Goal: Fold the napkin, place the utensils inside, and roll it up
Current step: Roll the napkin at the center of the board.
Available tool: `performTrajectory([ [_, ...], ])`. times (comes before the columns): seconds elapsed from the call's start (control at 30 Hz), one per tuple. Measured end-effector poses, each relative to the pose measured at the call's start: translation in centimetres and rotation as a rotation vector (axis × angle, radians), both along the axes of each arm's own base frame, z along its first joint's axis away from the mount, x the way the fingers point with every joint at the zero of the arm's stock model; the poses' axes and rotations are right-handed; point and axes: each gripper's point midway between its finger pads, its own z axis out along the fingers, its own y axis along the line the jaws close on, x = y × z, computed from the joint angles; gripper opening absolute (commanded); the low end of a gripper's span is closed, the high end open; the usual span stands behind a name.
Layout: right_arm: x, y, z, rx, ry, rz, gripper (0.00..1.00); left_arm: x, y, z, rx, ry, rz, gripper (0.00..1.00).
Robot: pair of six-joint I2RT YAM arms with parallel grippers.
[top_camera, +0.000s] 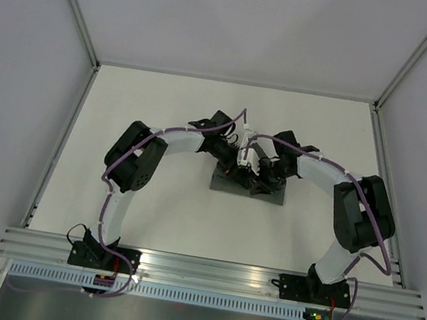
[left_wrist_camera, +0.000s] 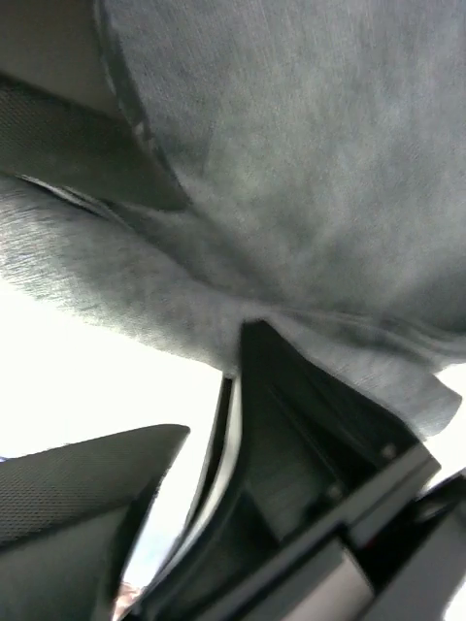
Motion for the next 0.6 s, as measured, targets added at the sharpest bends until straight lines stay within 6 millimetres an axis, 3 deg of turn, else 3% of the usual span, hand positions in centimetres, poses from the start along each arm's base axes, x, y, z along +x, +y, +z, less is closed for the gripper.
performTrajectory([
  [0.13, 1.2, 0.9, 0.4, 0.04, 0.04, 0.024, 0.11, 2.3, 1.6, 0.3, 0.033, -0.061, 0.106, 0.84],
  [0.17, 1.3, 0.9, 0.2, 0.047, 0.06, 0.022, 0.11, 2.7, 2.1, 0.1, 0.048, -0.066, 0.13, 0.74],
  [0.3, 1.2, 0.4, -0.4, 0.068, 0.178, 0.001, 0.11, 3.9, 3.1, 0.5, 0.06, -0.082, 0.199, 0.49],
  [0.6, 0.7, -0.2, -0.7, 0.093, 0.348, -0.041, 0.11, 6.8, 5.1, 8.3, -0.009, -0.351, 0.356, 0.43],
])
